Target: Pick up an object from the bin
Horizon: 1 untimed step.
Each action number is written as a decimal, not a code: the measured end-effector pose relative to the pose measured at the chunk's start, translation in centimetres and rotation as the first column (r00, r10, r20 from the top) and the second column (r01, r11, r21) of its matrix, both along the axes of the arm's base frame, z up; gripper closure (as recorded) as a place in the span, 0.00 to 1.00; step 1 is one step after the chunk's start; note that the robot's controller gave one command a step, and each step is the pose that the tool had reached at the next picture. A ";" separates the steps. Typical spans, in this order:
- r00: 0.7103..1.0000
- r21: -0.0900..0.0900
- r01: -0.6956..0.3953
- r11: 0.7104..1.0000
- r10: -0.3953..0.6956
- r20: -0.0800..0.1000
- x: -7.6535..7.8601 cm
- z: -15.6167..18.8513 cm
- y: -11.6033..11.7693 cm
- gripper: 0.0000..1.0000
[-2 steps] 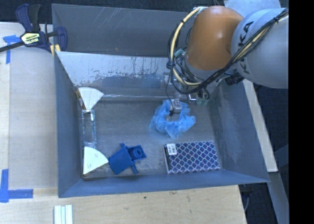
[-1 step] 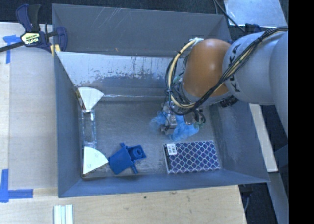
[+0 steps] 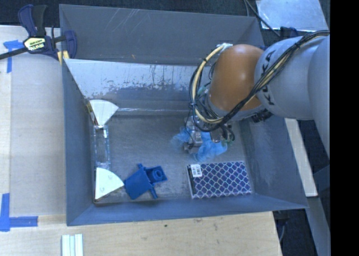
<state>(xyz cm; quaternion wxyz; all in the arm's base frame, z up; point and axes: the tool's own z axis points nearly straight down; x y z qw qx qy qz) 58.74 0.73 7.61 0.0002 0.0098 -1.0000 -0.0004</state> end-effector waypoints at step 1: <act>1.000 -0.001 0.002 1.000 -0.002 0.013 1.3 9.9 -0.9 1.00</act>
Offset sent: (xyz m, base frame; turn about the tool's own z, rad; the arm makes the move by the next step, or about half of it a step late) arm 0.0261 0.0130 -0.0061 -0.0129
